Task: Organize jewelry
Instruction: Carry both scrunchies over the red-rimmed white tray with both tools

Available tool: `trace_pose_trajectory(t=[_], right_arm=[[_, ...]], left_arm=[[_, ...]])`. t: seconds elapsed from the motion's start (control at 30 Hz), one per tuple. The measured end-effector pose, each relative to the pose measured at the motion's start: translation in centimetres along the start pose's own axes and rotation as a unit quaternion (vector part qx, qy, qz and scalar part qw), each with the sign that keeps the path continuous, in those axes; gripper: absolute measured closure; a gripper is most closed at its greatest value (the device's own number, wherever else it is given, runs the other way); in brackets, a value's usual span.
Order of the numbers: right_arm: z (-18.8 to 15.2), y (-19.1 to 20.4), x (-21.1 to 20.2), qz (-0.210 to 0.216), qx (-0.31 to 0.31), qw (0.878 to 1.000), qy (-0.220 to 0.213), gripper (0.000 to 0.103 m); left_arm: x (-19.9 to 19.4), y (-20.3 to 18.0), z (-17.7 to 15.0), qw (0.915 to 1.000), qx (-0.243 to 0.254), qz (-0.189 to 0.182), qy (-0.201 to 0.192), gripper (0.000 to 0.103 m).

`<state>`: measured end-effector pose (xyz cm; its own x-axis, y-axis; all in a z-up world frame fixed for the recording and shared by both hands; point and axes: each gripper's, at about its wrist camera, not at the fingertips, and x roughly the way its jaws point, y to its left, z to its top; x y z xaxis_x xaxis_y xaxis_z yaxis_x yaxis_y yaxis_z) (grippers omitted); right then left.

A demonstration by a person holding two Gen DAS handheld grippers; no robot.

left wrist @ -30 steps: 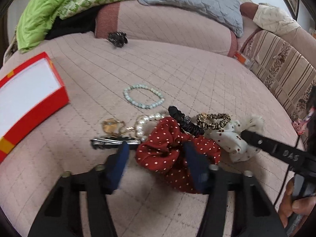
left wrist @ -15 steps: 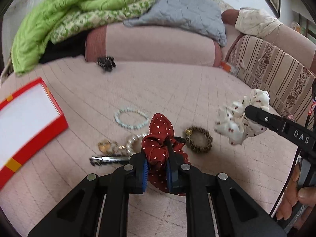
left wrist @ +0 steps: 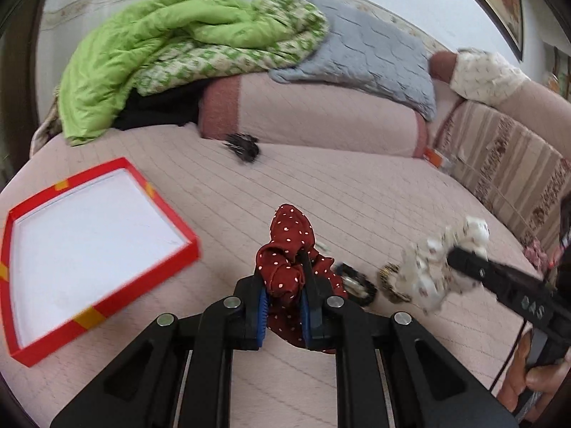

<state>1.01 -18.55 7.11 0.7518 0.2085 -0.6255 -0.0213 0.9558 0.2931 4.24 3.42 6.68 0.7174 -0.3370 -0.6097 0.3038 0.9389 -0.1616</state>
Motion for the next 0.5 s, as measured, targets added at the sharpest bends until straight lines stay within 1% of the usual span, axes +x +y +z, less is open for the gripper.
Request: trace_pose_trajectory(t=[0.07,0.13,0.23,0.4,0.5], right_arm=[[0.0,1.3,0.1,0.010,-0.012,1.000,0.001,0.086],[0.3,3.1,0.4,0.021,-0.030,0.999,0.002,0.086],[1.1,5.6,1.6,0.042,-0.042,0.998,0.008,0.086],[2.9,10.0,4.3,0.086,-0.049,0.995,0.028,0.086],[4.2,12.7,6.8,0.108,-0.049,0.992,0.046,0.086]], left_arm=[[-0.4,1.9,0.5,0.9997,-0.021,0.010,-0.006,0.089],[-0.7,3.4,0.8,0.9992,-0.030,0.022,-0.012,0.089],[-1.3,6.2,1.5,0.9976,-0.049,0.044,-0.021,0.089],[-1.8,11.4,2.4,0.9920,-0.097,0.077,-0.025,0.089],[-1.6,15.0,3.1,0.9870,-0.125,0.098,-0.023,0.089]])
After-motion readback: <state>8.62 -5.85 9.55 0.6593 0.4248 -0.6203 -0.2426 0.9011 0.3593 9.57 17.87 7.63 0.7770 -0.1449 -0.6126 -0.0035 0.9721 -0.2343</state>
